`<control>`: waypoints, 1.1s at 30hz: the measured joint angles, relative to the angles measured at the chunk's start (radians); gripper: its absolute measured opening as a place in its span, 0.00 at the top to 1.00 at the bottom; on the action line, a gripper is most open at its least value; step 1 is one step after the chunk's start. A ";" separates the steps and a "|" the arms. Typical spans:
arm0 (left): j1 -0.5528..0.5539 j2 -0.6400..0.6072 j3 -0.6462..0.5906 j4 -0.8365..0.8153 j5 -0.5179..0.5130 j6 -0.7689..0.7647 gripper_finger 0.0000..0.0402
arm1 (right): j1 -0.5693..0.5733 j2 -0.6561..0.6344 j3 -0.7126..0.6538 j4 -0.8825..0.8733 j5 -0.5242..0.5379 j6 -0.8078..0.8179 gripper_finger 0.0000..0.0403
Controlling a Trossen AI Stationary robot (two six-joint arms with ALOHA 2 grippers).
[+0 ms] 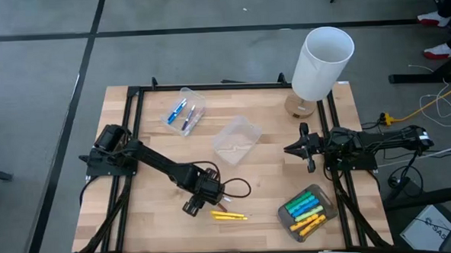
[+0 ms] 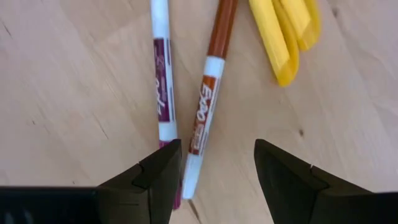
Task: Pick & Place Markers
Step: Put the brown marker into the transparent bin
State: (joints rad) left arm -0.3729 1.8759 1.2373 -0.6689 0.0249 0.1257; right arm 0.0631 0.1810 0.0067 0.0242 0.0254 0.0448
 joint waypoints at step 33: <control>-0.013 0.024 -0.053 0.088 -0.017 0.034 0.52 | 0.000 0.000 0.000 0.000 0.000 0.000 0.90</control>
State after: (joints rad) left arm -0.3855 1.8999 1.1843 -0.5808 0.0083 0.1601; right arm 0.0628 0.1810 0.0070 0.0245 0.0254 0.0448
